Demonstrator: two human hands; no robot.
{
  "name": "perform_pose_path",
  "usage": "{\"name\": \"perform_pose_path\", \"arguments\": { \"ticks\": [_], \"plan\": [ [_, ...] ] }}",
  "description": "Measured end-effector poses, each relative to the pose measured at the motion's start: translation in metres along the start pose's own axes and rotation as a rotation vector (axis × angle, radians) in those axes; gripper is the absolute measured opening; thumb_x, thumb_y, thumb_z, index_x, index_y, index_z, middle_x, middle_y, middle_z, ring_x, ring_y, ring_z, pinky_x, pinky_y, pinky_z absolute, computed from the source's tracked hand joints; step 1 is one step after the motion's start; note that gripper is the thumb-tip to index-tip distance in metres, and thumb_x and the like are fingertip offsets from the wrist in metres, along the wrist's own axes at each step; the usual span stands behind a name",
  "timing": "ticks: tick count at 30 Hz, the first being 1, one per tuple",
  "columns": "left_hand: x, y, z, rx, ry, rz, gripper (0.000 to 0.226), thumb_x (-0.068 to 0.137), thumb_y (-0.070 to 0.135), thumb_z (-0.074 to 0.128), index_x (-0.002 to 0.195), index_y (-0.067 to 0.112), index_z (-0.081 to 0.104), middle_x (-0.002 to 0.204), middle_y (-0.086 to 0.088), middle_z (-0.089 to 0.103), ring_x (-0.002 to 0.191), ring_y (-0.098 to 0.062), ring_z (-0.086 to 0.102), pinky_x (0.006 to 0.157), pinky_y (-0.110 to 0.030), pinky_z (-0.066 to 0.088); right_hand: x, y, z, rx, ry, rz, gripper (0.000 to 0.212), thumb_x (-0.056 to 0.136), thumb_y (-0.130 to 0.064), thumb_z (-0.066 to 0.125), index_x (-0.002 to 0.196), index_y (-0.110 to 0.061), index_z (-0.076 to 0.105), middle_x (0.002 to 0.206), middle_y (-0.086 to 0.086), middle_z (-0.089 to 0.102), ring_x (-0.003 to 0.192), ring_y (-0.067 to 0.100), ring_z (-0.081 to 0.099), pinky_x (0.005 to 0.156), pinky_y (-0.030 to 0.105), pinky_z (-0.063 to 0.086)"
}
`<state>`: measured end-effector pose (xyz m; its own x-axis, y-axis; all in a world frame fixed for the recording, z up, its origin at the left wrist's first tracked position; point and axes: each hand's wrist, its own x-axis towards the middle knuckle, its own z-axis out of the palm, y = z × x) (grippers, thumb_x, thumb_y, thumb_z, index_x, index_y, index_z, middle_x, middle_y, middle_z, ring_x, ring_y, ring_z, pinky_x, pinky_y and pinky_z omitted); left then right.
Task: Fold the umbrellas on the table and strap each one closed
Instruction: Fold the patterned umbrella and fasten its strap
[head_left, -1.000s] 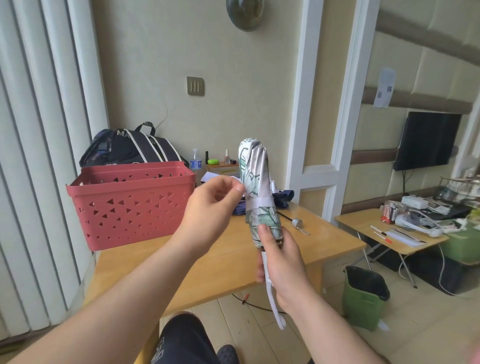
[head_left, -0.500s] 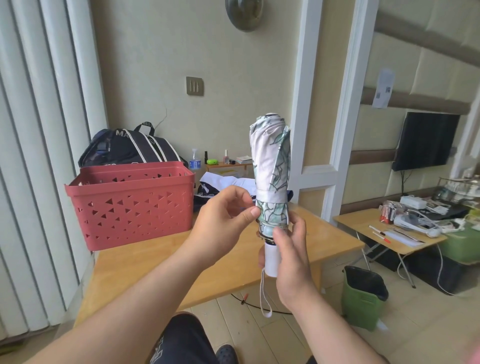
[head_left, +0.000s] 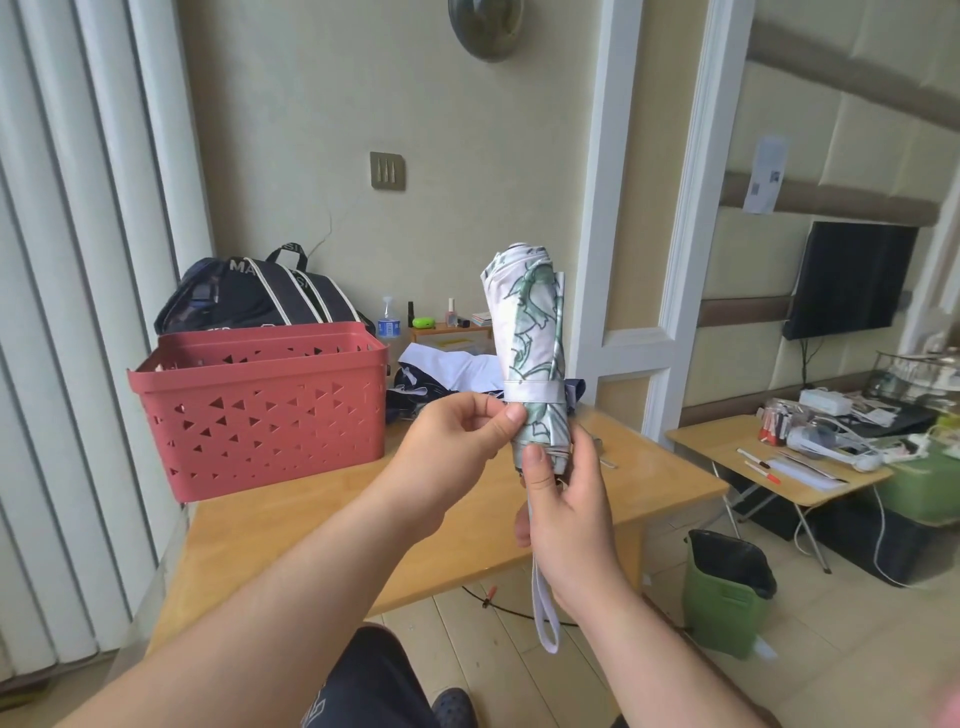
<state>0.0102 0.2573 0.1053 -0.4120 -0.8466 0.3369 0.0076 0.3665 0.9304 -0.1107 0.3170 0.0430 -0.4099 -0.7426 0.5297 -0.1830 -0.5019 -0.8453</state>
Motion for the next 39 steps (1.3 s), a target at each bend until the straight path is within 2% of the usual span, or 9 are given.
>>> {"name": "perform_pose_path", "arguments": {
  "ticks": [3, 7, 13, 18, 23, 27, 32, 36, 39],
  "plan": [
    [0.002, 0.000, -0.003, -0.081, -0.066, -0.109, 0.021, 0.096, 0.036, 0.072, 0.085, 0.020, 0.068, 0.072, 0.007, 0.055, 0.071, -0.012, 0.046, 0.074, -0.032, 0.042, 0.000, -0.001, 0.001, 0.018, 0.001, 0.011, 0.043, 0.093, -0.055, 0.058, 0.133, -0.040, 0.052, 0.081, -0.010, 0.065, 0.047, 0.020, 0.049, 0.046, 0.039, 0.046],
    [0.002, -0.001, -0.006, -0.204, -0.147, -0.233, 0.020, 0.098, 0.037, 0.069, 0.081, 0.026, 0.068, 0.075, 0.012, 0.060, 0.077, -0.011, 0.051, 0.076, -0.032, 0.043, -0.001, -0.001, 0.004, 0.087, 0.021, 0.040, 0.037, 0.093, -0.053, 0.057, 0.124, -0.032, 0.059, 0.072, -0.009, 0.061, 0.044, 0.022, 0.044, 0.043, 0.033, 0.039],
    [0.005, 0.001, -0.015, -0.202, -0.183, -0.173, 0.021, 0.101, 0.034, 0.065, 0.081, 0.028, 0.061, 0.080, 0.008, 0.058, 0.075, -0.011, 0.051, 0.076, -0.033, 0.040, 0.003, -0.010, 0.009, 0.179, 0.009, 0.059, 0.034, 0.093, -0.052, 0.059, 0.111, -0.024, 0.062, 0.069, 0.001, 0.058, 0.041, 0.023, 0.041, 0.042, 0.029, 0.036],
    [0.004, -0.001, -0.021, -0.092, -0.113, -0.005, 0.020, 0.105, 0.027, 0.061, 0.085, 0.024, 0.058, 0.090, 0.004, 0.066, 0.088, -0.014, 0.057, 0.086, -0.036, 0.039, 0.005, -0.017, 0.006, 0.169, -0.013, 0.059, 0.019, 0.095, -0.051, 0.063, 0.111, -0.042, 0.062, 0.089, 0.004, 0.069, 0.049, 0.024, 0.050, 0.046, 0.032, 0.043],
    [0.005, -0.009, -0.016, -0.135, -0.096, 0.037, 0.020, 0.104, 0.025, 0.062, 0.084, 0.025, 0.059, 0.095, -0.002, 0.070, 0.088, -0.017, 0.061, 0.085, -0.038, 0.041, 0.009, -0.017, 0.002, 0.240, -0.034, 0.308, 0.050, 0.107, -0.054, 0.041, 0.099, -0.010, 0.065, 0.070, 0.011, 0.058, 0.047, 0.023, 0.046, 0.047, 0.030, 0.040],
    [0.008, -0.013, -0.012, -0.066, -0.001, 0.043, 0.014, 0.101, 0.022, 0.069, 0.092, 0.020, 0.059, 0.088, 0.001, 0.068, 0.079, -0.011, 0.059, 0.075, -0.032, 0.042, 0.005, -0.010, 0.001, 0.212, -0.070, 0.262, 0.032, 0.107, -0.049, 0.045, 0.105, -0.029, 0.069, 0.078, 0.012, 0.068, 0.050, 0.024, 0.048, 0.049, 0.031, 0.041],
    [0.003, -0.011, -0.011, 0.234, 0.120, 0.171, 0.010, 0.100, 0.029, 0.069, 0.091, 0.026, 0.070, 0.073, 0.019, 0.066, 0.065, 0.002, 0.054, 0.059, -0.013, 0.040, 0.004, -0.008, 0.003, 0.145, -0.005, 0.196, 0.020, 0.100, -0.049, 0.060, 0.108, -0.031, 0.062, 0.077, 0.003, 0.063, 0.062, 0.023, 0.058, 0.053, 0.035, 0.050],
    [0.000, -0.013, -0.008, 0.234, 0.056, 0.140, 0.018, 0.100, 0.043, 0.066, 0.090, 0.027, 0.069, 0.074, 0.016, 0.067, 0.069, -0.002, 0.055, 0.064, -0.022, 0.043, 0.004, -0.009, 0.002, 0.037, -0.012, 0.104, 0.028, 0.088, -0.062, 0.059, 0.103, -0.040, 0.050, 0.082, -0.007, 0.066, 0.052, 0.027, 0.060, 0.053, 0.042, 0.056],
    [-0.002, -0.015, -0.005, 0.254, 0.022, 0.125, 0.024, 0.098, 0.047, 0.067, 0.089, 0.025, 0.069, 0.075, 0.011, 0.068, 0.069, -0.003, 0.055, 0.064, -0.023, 0.046, 0.002, -0.005, 0.001, -0.038, -0.003, 0.039, 0.029, 0.089, -0.064, 0.054, 0.103, -0.040, 0.046, 0.083, -0.008, 0.064, 0.053, 0.020, 0.055, 0.050, 0.036, 0.050]
  ]
}}
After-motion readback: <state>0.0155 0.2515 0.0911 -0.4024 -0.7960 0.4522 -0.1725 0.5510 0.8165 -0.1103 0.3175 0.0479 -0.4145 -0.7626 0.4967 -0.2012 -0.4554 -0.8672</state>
